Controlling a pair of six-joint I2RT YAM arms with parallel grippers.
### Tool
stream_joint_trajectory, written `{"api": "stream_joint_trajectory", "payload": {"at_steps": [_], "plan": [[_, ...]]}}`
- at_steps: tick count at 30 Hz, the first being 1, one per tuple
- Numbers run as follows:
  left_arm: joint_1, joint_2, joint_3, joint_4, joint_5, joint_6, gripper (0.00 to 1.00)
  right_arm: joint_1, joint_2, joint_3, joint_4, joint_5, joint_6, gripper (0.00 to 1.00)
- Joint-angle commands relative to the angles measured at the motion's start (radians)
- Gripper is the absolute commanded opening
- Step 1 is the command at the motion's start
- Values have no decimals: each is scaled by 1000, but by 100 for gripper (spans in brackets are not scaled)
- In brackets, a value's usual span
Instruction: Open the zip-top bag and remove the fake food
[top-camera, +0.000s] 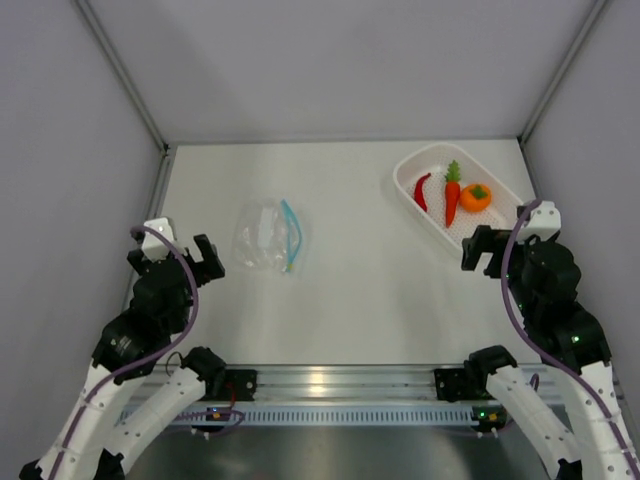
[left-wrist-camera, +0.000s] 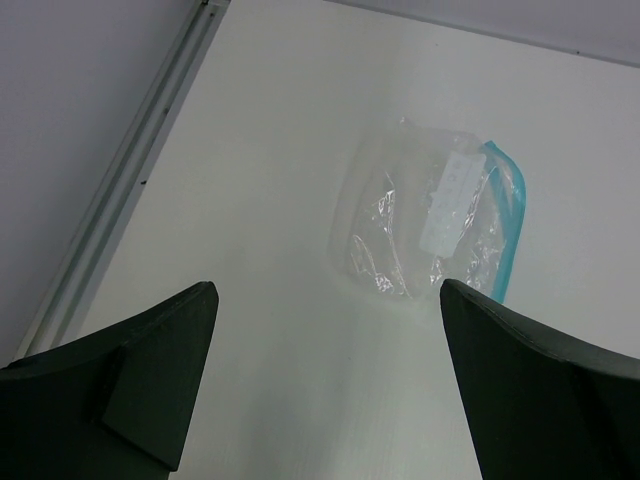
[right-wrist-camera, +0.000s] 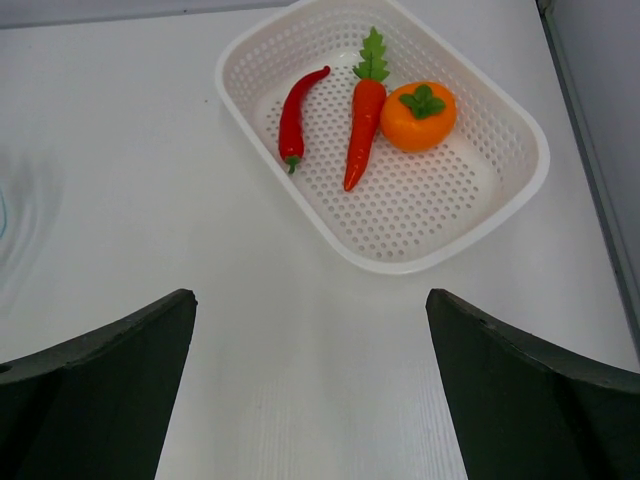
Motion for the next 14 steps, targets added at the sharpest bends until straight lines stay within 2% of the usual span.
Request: {"api": "stream_joint_trajectory", "payload": {"at_steps": [1, 5, 8, 14], "plan": [[58, 18, -18, 93, 85, 29, 99, 13, 4, -1, 46, 6, -1, 99], [159, 44, -27, 110, 183, 33, 99, 13, 2, -11, 45, 24, -5, 99], [193, 58, -29, 113, 217, 32, 99, 13, 7, -6, 45, 16, -7, 99], [198, 58, -33, 118, 215, 33, 98, 13, 10, -5, 46, 21, -7, 100]]}}
